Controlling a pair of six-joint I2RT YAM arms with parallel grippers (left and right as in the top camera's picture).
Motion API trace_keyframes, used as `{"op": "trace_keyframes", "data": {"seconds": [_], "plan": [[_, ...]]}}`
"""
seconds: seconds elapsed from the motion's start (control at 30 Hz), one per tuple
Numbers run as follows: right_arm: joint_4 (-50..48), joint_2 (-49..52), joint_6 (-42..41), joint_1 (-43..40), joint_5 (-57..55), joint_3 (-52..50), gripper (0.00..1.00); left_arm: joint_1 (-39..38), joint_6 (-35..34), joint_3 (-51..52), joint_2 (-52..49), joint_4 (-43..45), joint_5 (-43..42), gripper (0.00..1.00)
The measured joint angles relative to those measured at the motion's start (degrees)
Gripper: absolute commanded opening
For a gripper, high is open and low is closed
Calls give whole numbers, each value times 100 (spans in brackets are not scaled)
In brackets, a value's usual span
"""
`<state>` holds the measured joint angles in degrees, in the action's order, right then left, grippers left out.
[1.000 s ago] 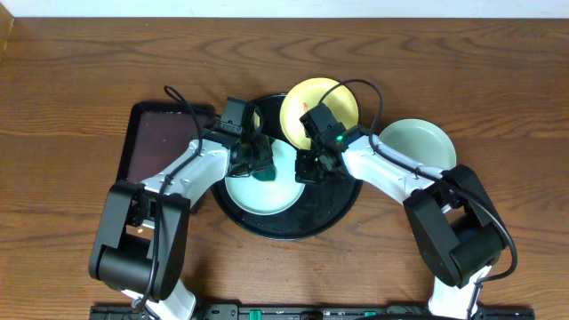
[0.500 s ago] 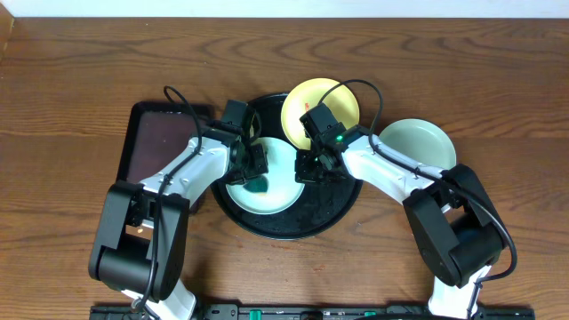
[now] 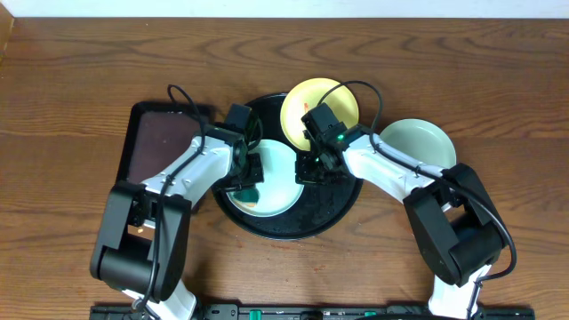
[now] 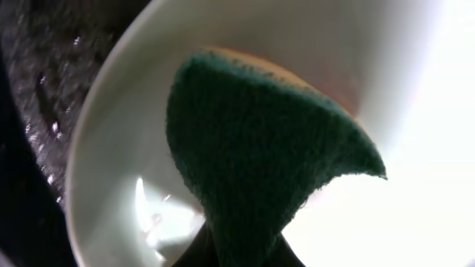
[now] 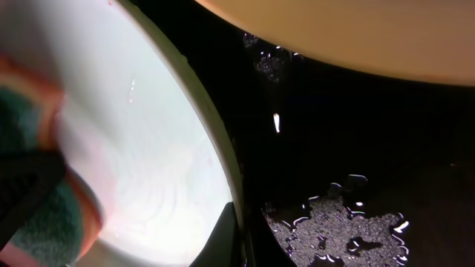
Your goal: Clean dirty plates on tray and stack at the side
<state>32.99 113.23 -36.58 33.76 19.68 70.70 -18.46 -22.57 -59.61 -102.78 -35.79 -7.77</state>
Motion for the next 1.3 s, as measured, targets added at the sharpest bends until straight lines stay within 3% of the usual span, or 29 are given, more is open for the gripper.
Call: {"op": "trace_keyframes", "data": {"seconds": [0.17, 0.37, 0.6, 0.7, 0.97, 1.07, 1.17, 1.3], "plan": [[7, 2, 0, 0, 2, 2, 1, -234, 542, -11, -59, 551, 142, 7], [9, 2, 2, 0, 4, 2, 1, -372, 1628, -13, -63, 595, -70, 8], [11, 2, 22, 0, 4, 2, 1, -372, 2227, -13, -76, 625, -409, 7], [11, 2, 24, 0, 4, 2, 1, -315, 2072, -13, -83, 634, -382, 7], [11, 2, 37, 0, 4, 2, 1, 20, 66, -57, -83, 450, 393, 8], [11, 2, 39, 0, 4, 2, 1, 70, -328, -72, -83, 341, 472, 7], [11, 2, 39, 0, 4, 2, 1, 79, -350, -74, -83, 330, 402, 8], [11, 2, 39, 0, 4, 4, 1, 166, 575, -74, -85, 389, -201, 7]]}}
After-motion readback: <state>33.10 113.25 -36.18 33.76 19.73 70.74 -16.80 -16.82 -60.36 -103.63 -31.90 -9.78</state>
